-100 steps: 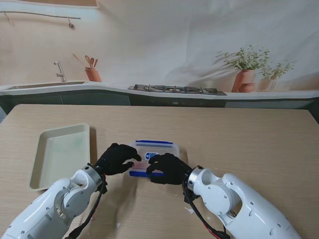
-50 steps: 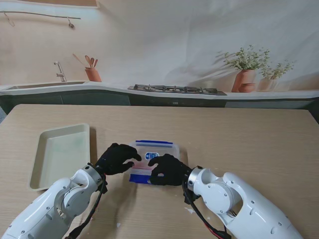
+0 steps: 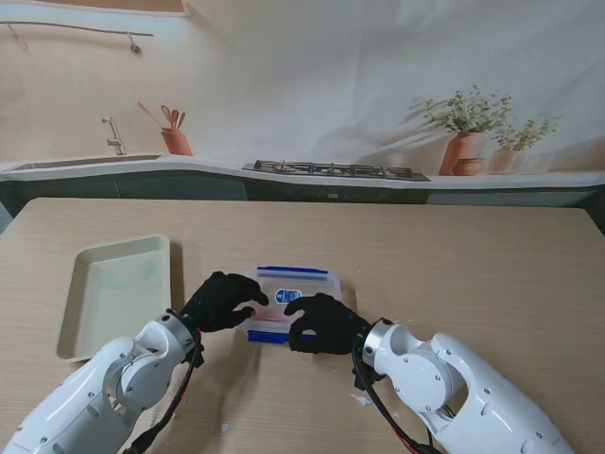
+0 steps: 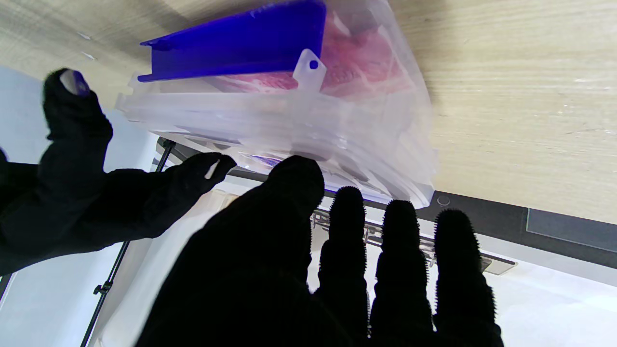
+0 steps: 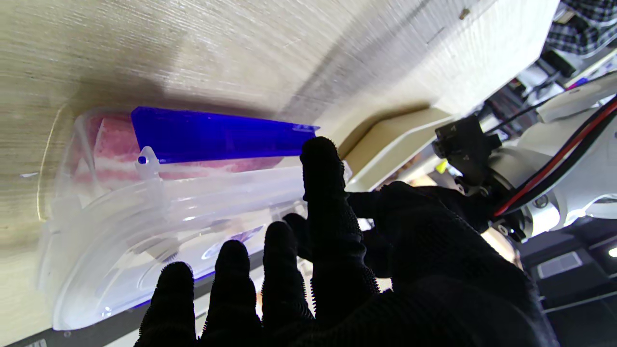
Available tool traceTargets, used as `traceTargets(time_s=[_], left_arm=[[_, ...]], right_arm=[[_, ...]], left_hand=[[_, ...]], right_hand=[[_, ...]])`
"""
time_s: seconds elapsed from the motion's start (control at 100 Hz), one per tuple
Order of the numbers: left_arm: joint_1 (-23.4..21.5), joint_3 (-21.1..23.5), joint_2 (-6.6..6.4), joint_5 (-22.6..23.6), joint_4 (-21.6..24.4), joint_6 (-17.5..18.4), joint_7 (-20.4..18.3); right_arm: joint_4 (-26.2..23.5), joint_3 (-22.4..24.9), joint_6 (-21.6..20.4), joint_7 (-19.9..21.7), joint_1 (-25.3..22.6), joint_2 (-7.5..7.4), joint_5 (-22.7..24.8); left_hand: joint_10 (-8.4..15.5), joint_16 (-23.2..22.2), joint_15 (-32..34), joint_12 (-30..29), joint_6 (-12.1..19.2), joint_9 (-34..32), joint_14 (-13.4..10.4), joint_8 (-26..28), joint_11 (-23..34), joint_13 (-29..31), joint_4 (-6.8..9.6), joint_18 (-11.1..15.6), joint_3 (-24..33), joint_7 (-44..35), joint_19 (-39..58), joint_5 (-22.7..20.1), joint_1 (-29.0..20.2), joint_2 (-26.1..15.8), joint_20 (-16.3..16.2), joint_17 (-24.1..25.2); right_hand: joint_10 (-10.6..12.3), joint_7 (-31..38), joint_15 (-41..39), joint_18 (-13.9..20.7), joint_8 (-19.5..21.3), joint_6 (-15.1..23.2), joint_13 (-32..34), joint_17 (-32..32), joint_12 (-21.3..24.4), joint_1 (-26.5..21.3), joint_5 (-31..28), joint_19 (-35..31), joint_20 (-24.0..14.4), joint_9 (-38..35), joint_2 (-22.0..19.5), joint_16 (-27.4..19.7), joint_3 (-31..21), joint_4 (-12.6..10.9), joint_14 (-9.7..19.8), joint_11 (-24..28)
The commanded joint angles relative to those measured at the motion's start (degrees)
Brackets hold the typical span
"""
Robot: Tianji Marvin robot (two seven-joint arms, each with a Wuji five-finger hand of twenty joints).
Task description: Separate the bacon slices onto the tray
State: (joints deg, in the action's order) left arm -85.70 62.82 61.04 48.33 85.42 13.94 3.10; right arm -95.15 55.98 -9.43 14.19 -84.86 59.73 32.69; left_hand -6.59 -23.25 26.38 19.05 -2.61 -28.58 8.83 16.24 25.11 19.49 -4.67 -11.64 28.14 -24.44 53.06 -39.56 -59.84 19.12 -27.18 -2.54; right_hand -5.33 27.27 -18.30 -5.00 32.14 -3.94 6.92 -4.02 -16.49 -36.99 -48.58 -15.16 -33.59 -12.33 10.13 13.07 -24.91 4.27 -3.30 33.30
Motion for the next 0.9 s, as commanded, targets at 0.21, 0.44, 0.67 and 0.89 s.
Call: traceTargets(time_s=[0.21, 0.44, 0.67, 0.89], left_arm=[[-0.8, -0.7, -0.14, 0.4, -1.3, -0.4, -1.8], [-0.8, -0.6, -0.1, 0.3, -1.2, -0.3, -1.7], [-0.7, -0.8, -0.12, 0.1, -1.3, -0.3, -1.9], [-0.7, -0.8, -0.12, 0.1, -1.3, -0.3, -1.9]], right_arm=[[-1.3, 2.8, -3.3, -2.6, -0.6, 0.83, 1.5], [1.3, 2.5, -1.1, -5.1, 2.9, 1.52, 3.4], [5.1, -0.3, 3.2, -8.3, 6.3, 2.28, 5.8], [7.5, -2.5, 5.1, -8.8, 8.6, 2.71, 5.0]], left_hand=[[-0.9, -0.3, 2.3, 0.5, -1.7, -0.5, 2.9, -0.3, 0.1, 2.9, -1.97, -0.4, -1.1, -0.9, 2.1, -2.0, -1.9, -0.7, -0.8, 0.0], [-0.9, -0.4, 2.3, 0.5, -1.7, -0.4, 2.9, -0.4, 0.0, 3.0, -2.04, -0.5, -1.2, -0.9, 2.1, -2.0, -0.8, -0.6, -0.8, 0.0], [-0.9, -0.5, 2.3, 0.5, -1.6, -0.5, 3.0, -0.4, 0.0, 3.1, -2.09, -0.7, -1.0, -0.8, 2.1, -2.0, -0.5, -0.6, -0.8, -0.1], [-0.9, -0.5, 2.2, 0.5, -1.7, -0.4, 3.0, -0.4, 0.0, 3.1, -2.15, -0.9, -0.9, -0.8, 2.1, -2.0, -0.3, -0.6, -0.8, -0.1]], right_hand=[[0.8, -4.2, -1.5, 0.1, -3.1, 3.1, 0.4, 0.7, 0.2, 0.5, 8.5, -1.2, -0.9, -0.6, 0.2, 1.1, -0.7, 0.5, 0.8, -1.1], [0.9, -8.7, -1.4, 0.2, -5.3, 3.1, 0.1, 0.6, -0.1, 0.1, 15.2, -1.2, -0.9, 1.0, -0.2, 1.0, -0.8, -0.3, 0.8, -0.8], [0.7, -8.9, -1.4, 0.1, -6.2, 3.1, 0.0, 0.5, -0.2, -0.4, 16.3, -1.3, -1.1, 2.0, -0.5, 1.0, -1.0, -0.6, 0.2, -0.3], [0.8, -8.3, -0.9, 0.2, -6.7, 2.9, 0.0, 0.2, 0.0, -0.4, 16.8, -1.4, -1.3, 2.3, -0.6, 0.7, -0.7, -0.6, 0.3, -0.5]])
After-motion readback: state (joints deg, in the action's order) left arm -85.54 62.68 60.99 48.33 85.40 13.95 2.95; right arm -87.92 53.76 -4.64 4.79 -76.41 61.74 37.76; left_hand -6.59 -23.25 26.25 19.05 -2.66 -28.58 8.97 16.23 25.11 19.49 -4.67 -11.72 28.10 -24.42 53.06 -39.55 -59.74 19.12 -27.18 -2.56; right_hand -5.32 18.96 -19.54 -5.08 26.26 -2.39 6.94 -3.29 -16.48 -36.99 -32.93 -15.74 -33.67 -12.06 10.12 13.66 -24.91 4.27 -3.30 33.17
